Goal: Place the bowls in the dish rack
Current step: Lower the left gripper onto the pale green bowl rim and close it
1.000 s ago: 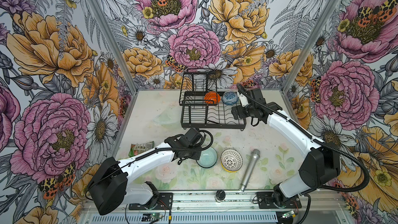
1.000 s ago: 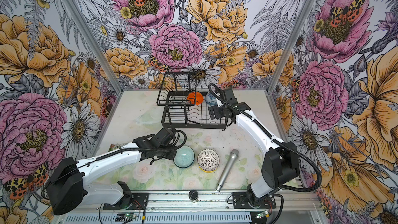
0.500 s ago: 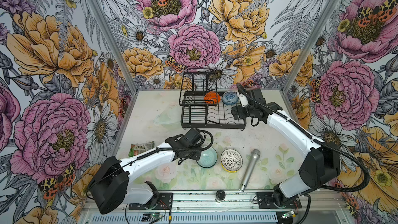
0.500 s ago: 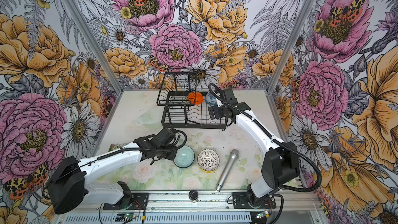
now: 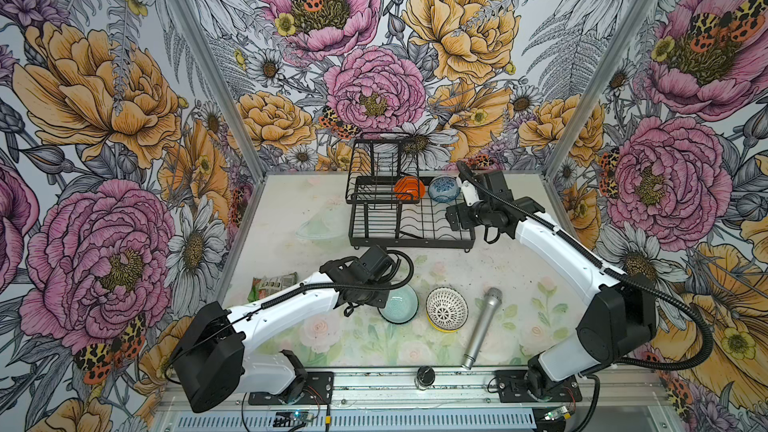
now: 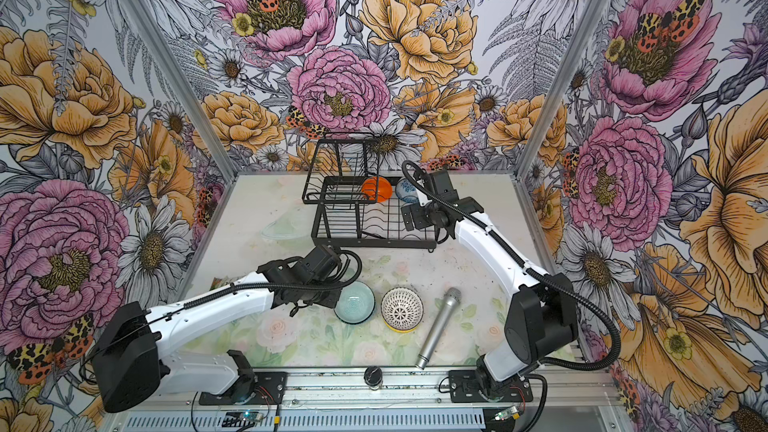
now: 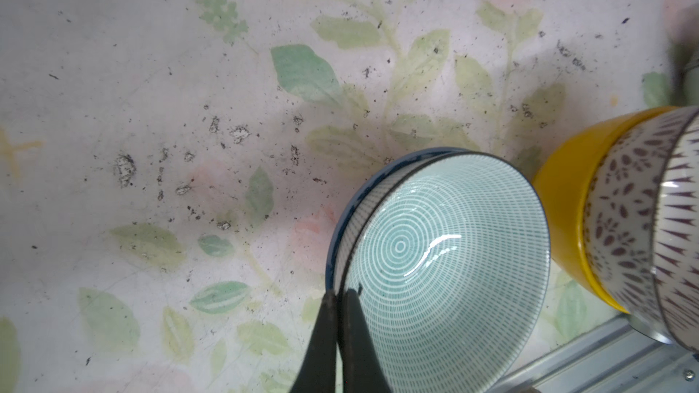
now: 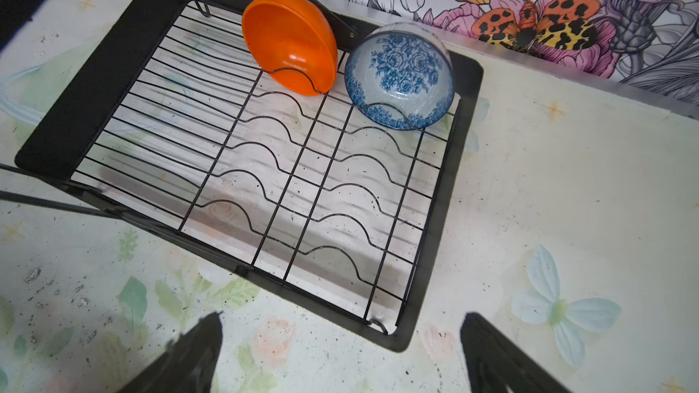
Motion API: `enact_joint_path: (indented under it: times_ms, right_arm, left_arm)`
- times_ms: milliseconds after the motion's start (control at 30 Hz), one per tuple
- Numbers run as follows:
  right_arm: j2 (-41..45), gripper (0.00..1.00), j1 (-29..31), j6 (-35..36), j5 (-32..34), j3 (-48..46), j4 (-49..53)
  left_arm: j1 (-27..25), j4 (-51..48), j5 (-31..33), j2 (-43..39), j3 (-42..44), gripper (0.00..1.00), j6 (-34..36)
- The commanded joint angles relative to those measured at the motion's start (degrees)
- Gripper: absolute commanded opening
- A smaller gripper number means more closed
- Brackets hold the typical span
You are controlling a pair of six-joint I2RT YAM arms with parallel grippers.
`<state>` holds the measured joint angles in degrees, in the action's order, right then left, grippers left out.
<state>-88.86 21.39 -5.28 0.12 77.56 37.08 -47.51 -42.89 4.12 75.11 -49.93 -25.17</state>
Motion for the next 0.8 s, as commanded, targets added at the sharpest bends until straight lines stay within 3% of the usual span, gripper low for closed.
enact_joint_path:
  times_ms: [0,133,267,500,633,767]
  right_arm:
    - [0.45,1.00,-0.21,-0.02,-0.68,0.81,-0.08]
    - [0.53,0.99,-0.21,-0.03,-0.78,0.67,-0.08]
    - [0.71,0.99,-0.22,0.00,-0.73,0.57,-0.08]
    - [0.61,0.99,-0.21,-0.04,-0.74,0.58,-0.08]
    - [0.70,0.99,-0.20,-0.02,-0.73,0.50,-0.08]
    - [0.62,1.00,-0.20,0.00,-0.69,0.42,-0.08]
  left_arm:
    - [-0.31,-1.49,2.91,-0.35,-1.67,0.05,0.43]
    - [-0.37,-1.42,2.41,0.56,-1.62,0.22,0.48]
    - [-0.38,-0.89,1.84,1.09,-1.31,0.30,0.57]
    - [-0.53,2.20,-0.64,3.64,-1.12,0.30,0.28]
    - [-0.83,2.20,-0.24,5.04,-2.14,0.19,0.27]
    - [-0.83,2.05,0.60,5.13,-3.09,0.15,0.12]
